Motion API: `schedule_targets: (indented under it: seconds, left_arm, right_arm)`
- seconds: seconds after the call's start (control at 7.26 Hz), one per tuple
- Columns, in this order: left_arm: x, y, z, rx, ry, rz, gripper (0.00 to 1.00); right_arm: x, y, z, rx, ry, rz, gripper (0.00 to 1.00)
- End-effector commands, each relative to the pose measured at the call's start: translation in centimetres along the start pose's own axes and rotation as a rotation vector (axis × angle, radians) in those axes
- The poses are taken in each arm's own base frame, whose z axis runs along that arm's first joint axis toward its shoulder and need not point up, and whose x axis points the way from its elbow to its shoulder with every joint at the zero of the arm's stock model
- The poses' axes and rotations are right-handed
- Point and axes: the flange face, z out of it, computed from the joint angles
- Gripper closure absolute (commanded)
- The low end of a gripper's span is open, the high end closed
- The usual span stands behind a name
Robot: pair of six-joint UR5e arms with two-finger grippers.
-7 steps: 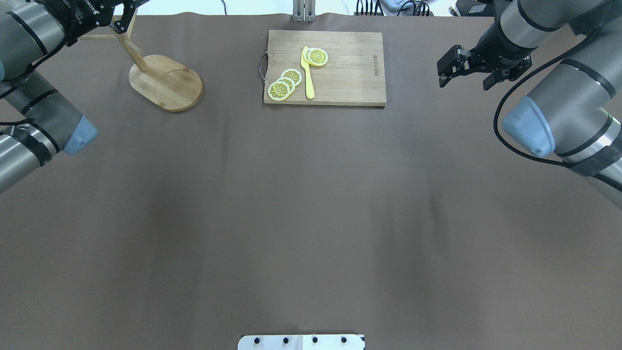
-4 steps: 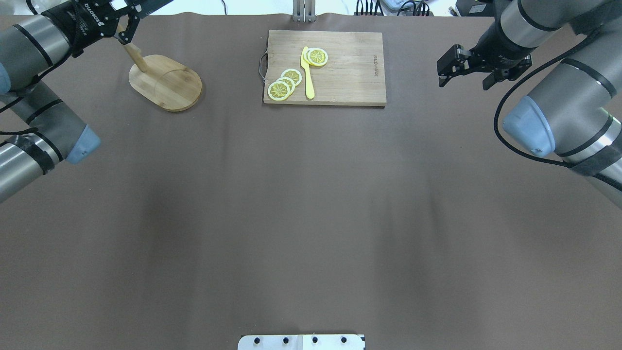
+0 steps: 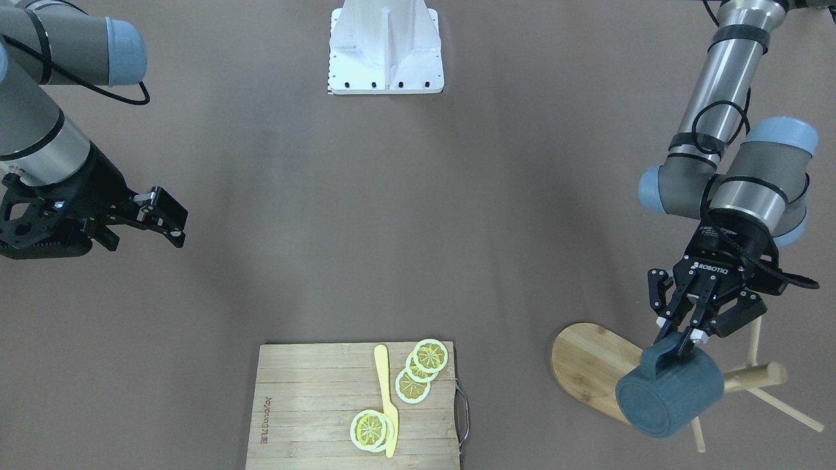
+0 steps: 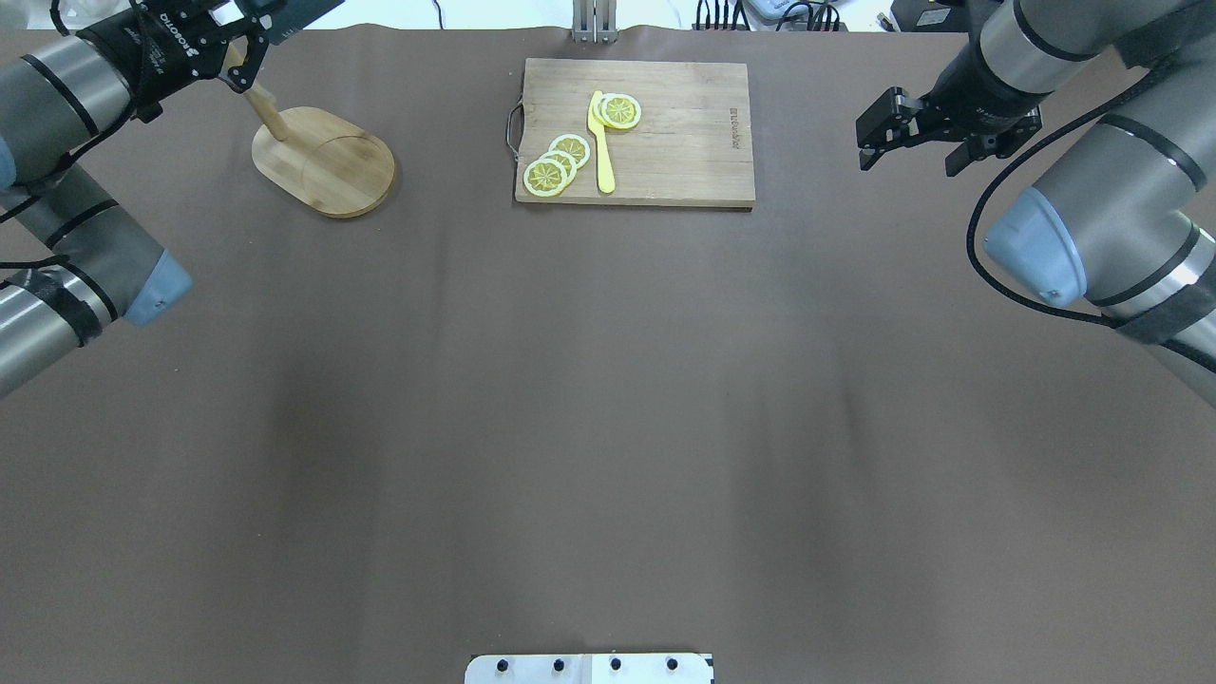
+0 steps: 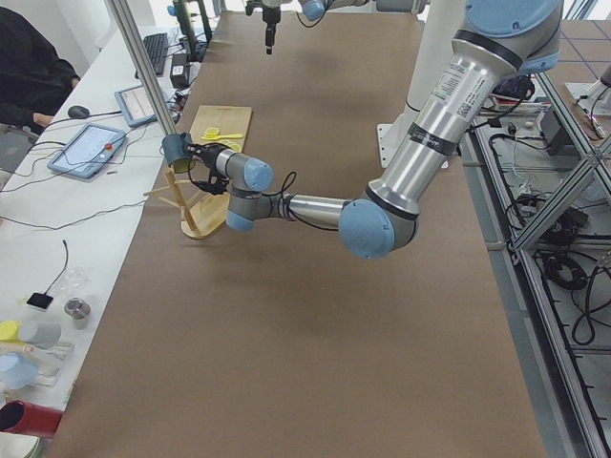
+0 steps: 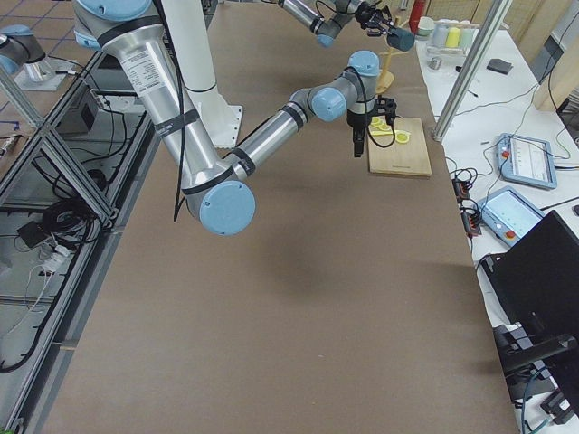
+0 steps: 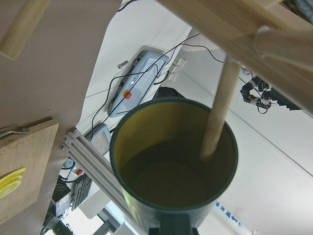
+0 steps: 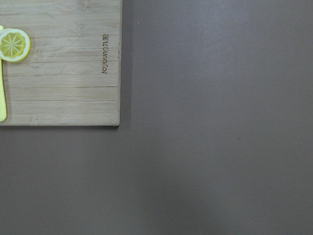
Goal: Hang cup on storage rack
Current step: 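Lower the mug handle onto the rack peg with the left gripper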
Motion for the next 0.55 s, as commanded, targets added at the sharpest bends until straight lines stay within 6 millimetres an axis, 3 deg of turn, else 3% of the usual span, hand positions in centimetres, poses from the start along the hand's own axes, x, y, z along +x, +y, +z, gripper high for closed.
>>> schedule_targets:
  seconds: [0.0, 0.41]
  left_arm:
    - [-0.1, -0.5, -0.5, 0.002, 0.0, -0.01, 1.0]
    - [-0.4, -1.9, -2.3, -0.005, 0.001, -0.042, 1.0]
  right_arm:
    - [-0.1, 0.0, 0.0, -0.001, 0.0, -0.001, 0.0]
    - [-0.2, 0.1, -0.1, 0.001, -0.003, -0.002, 0.0]
